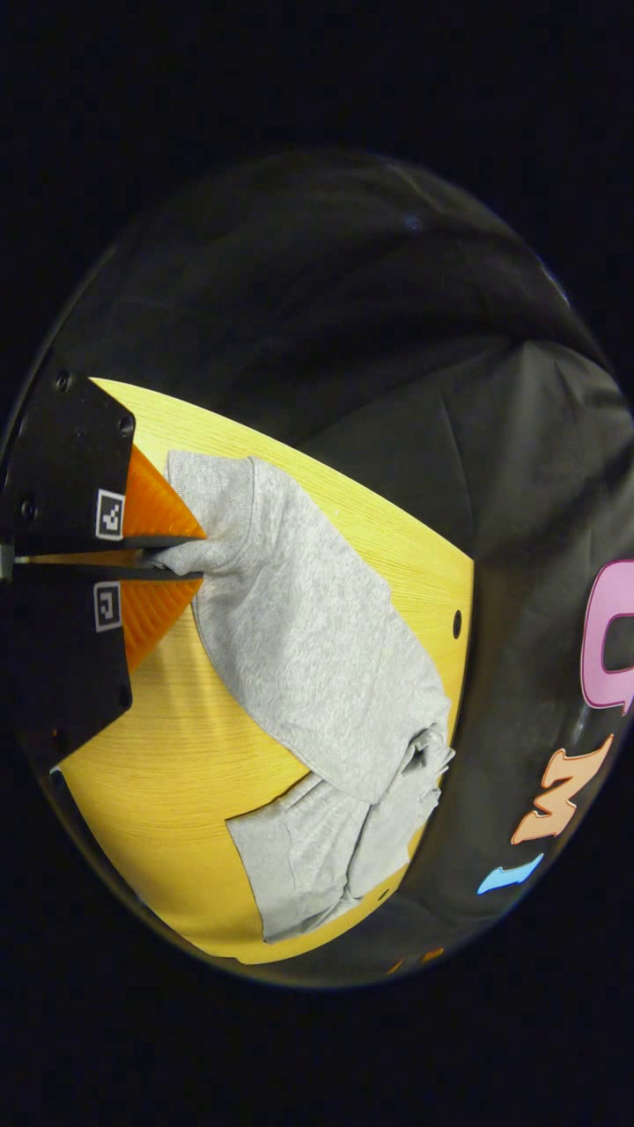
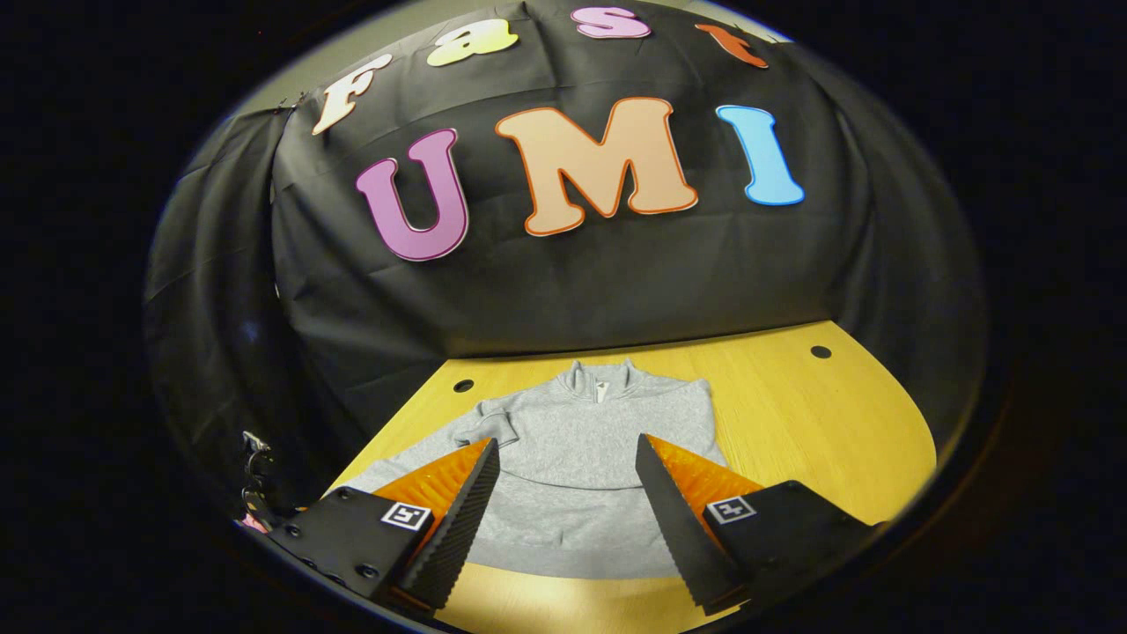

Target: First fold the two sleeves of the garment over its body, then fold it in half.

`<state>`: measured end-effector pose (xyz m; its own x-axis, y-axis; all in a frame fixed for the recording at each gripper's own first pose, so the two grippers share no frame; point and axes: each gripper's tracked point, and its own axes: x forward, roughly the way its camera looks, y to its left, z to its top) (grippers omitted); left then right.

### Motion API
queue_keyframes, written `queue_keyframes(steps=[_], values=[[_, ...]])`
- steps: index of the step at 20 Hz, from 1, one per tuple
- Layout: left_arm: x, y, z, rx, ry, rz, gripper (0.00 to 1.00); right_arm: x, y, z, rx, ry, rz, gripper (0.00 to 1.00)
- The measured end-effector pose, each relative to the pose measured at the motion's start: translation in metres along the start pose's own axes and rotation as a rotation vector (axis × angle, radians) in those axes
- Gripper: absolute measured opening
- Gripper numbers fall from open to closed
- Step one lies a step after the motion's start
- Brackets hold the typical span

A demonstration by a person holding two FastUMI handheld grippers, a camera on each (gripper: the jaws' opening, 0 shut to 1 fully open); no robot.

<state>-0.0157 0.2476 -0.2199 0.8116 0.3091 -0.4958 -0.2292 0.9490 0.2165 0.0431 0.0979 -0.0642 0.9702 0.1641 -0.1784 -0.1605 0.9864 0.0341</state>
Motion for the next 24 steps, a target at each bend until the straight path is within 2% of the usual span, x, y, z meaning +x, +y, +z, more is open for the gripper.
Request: queue_keyframes(steps=[1,2,3,4,5,7,8,9,10,13,17,18,20,21,22,23,24], values=[[0.000,-0.002,0.001,-0.004,0.010,-0.001,0.00,-0.005,-0.005,0.000,0.016,-0.004,-0.013,0.94],[0.000,-0.005,0.003,-0.022,0.018,-0.015,0.00,-0.010,-0.010,-0.002,0.030,-0.006,-0.031,0.93],[0.000,-0.012,0.006,-0.056,0.024,-0.040,0.00,-0.015,-0.017,-0.004,0.042,-0.010,-0.051,0.97],[-0.001,-0.020,0.012,-0.097,0.028,-0.070,0.00,-0.021,-0.023,-0.005,0.049,-0.013,-0.067,0.93],[-0.002,-0.028,0.020,-0.133,0.025,-0.096,0.00,-0.026,-0.030,-0.005,0.053,-0.019,-0.086,0.97],[-0.005,-0.040,0.045,-0.144,-0.009,-0.136,0.00,-0.035,-0.044,-0.004,0.057,-0.029,-0.123,0.97],[-0.007,-0.048,0.062,-0.127,-0.035,-0.155,0.00,-0.039,-0.049,-0.003,0.060,-0.036,-0.137,0.93],[-0.010,-0.060,0.080,-0.106,-0.062,-0.185,0.00,-0.043,-0.054,-0.001,0.062,-0.041,-0.149,0.97],[-0.014,-0.075,0.101,-0.088,-0.093,-0.224,0.00,-0.046,-0.060,-0.001,0.061,-0.046,-0.161,0.97],[-0.027,-0.132,0.158,-0.040,-0.167,-0.345,0.00,-0.054,-0.078,0.000,0.070,-0.045,-0.182,0.93],[-0.040,-0.213,0.222,0.057,-0.276,-0.441,0.00,-0.065,-0.106,0.002,0.046,-0.034,-0.207,0.93],[-0.040,-0.235,0.230,0.079,-0.288,-0.471,0.00,-0.066,-0.112,0.004,0.040,-0.035,-0.209,0.97],[-0.047,-0.280,0.247,0.122,-0.311,-0.530,0.00,-0.066,-0.122,0.008,0.043,-0.036,-0.204,0.98],[-0.050,-0.303,0.255,0.140,-0.317,-0.564,0.00,-0.065,-0.128,0.012,0.047,-0.038,-0.201,0.94],[-0.051,-0.327,0.260,0.155,-0.324,-0.595,0.00,-0.064,-0.134,0.012,0.050,-0.036,-0.199,0.98],[-0.052,-0.351,0.264,0.168,-0.328,-0.625,0.00,-0.063,-0.140,0.012,0.054,-0.032,-0.195,0.94],[-0.053,-0.372,0.268,0.182,-0.333,-0.650,0.00,-0.062,-0.145,0.013,0.055,-0.028,-0.192,0.97]])
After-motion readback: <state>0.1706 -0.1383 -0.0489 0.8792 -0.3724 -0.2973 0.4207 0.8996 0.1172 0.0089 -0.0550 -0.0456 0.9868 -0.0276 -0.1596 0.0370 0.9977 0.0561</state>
